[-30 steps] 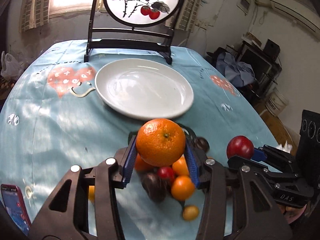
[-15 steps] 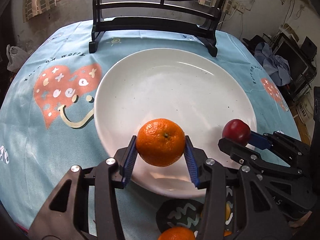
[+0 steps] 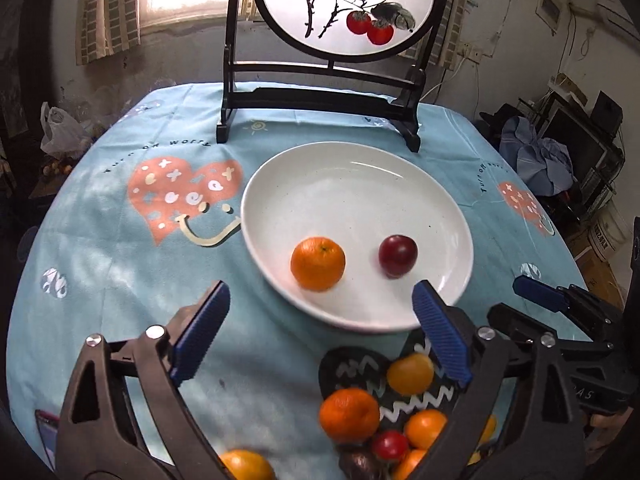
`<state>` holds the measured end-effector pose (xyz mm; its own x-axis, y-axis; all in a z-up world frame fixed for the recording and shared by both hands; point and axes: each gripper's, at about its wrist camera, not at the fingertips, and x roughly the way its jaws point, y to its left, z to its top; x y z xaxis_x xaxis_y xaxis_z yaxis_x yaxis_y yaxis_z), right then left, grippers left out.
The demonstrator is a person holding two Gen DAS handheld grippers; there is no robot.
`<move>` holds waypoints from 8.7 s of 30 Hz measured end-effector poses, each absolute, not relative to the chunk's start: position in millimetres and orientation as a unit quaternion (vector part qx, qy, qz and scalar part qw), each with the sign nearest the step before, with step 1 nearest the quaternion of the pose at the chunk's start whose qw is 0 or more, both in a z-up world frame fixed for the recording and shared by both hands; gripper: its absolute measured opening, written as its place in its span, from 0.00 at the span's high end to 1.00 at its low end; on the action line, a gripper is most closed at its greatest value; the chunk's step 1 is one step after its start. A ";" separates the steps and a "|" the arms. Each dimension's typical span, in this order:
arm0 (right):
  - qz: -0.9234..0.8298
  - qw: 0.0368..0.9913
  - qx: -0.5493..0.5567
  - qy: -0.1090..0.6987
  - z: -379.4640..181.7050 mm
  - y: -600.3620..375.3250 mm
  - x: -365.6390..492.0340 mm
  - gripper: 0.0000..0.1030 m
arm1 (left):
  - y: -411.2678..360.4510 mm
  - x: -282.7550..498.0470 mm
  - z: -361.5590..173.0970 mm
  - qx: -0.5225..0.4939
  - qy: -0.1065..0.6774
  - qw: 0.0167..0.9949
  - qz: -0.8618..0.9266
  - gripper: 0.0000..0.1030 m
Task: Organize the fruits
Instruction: 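Grasp the dark brown round fruit with the right tool, then grasp the large yellow citrus with the left tool, then lower both held fruits onto the white plate and open both tools, then grasp the large yellow-orange tomato with the right tool, then grasp the dark brown wrinkled fruit with the left tool, then carry both fruits onto the white plate and open both tools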
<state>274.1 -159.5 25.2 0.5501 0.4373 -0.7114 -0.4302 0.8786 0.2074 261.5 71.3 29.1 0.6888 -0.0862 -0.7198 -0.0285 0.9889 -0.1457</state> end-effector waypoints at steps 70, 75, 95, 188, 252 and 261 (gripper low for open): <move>0.263 0.855 -0.031 0.445 -37.9 -189.9 143.2 0.58 | 101.9 164.7 -51.8 -0.038 0.453 0.890 -0.026 0.55; 0.266 0.854 -0.030 0.446 -38.4 -190.0 143.5 0.58 | 98.8 166.6 -51.7 -0.028 0.453 0.891 -0.021 0.57; 0.298 0.866 -0.007 0.402 -21.1 -192.8 134.4 0.58 | 76.2 157.7 -16.5 -0.055 0.396 0.914 -0.070 0.57; 0.344 0.802 0.029 0.487 -35.7 -187.7 219.4 0.63 | 82.0 159.3 -21.8 -0.091 0.403 0.906 -0.091 0.05; 0.352 0.813 0.012 0.463 -30.2 -184.9 211.5 0.63 | 65.5 173.1 -48.6 -0.087 0.441 0.881 -0.149 0.74; 0.355 0.826 0.078 0.430 -11.3 -194.5 231.4 0.63 | 75.7 185.6 -14.4 -0.126 0.382 0.906 -0.134 0.74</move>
